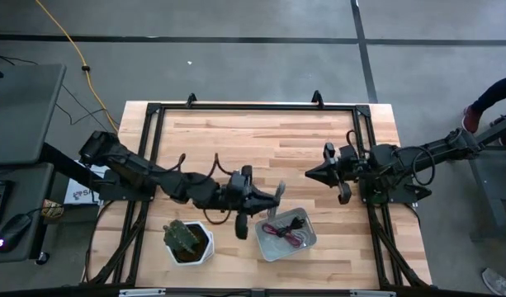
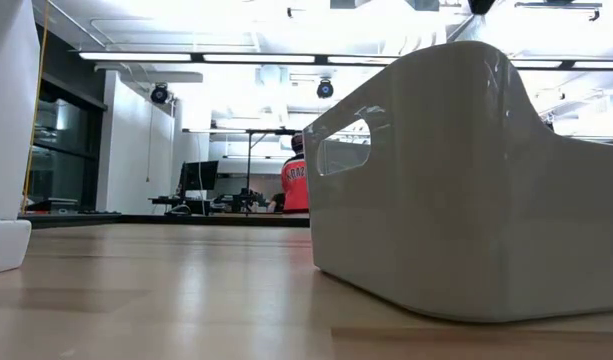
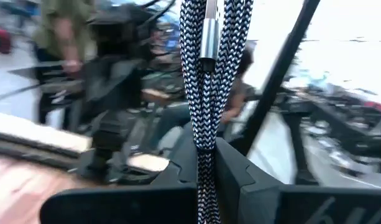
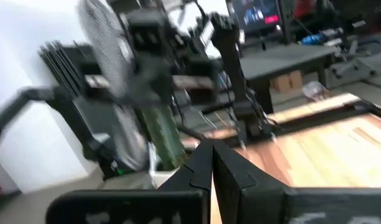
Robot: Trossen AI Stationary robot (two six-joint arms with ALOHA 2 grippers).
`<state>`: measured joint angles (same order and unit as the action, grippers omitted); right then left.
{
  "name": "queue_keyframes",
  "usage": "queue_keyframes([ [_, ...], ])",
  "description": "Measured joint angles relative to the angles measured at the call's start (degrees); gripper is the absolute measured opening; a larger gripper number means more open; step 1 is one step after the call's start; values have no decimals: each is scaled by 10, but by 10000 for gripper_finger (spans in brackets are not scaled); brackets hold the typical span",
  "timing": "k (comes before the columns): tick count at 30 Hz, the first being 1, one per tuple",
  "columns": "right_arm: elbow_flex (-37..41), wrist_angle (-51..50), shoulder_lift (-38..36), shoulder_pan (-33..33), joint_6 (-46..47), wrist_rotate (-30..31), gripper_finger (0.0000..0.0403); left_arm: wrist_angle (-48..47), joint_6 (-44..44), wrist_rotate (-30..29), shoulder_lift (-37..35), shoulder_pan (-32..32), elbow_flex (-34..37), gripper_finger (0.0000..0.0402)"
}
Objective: Pick and place USB-C Cables
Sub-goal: Put the black and white charger cable into the gray bin
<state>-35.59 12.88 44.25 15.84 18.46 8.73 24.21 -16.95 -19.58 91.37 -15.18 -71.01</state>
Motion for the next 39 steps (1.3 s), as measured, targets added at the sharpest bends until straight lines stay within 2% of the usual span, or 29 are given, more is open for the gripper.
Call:
queue_keyframes([
  [4,0,16,0,0,1,-3,0,0,13,-29,1,4,2,0],
  [15,0,20,0,0,10,-6,0,2,16,-10,0,9,2,0],
  [28,0,29,0,0,-45,-50,0,35,21,-96,1,9,1,0],
  [39,0,29,0,0,-57,-59,0,31,26,-82,1,9,1,0],
])
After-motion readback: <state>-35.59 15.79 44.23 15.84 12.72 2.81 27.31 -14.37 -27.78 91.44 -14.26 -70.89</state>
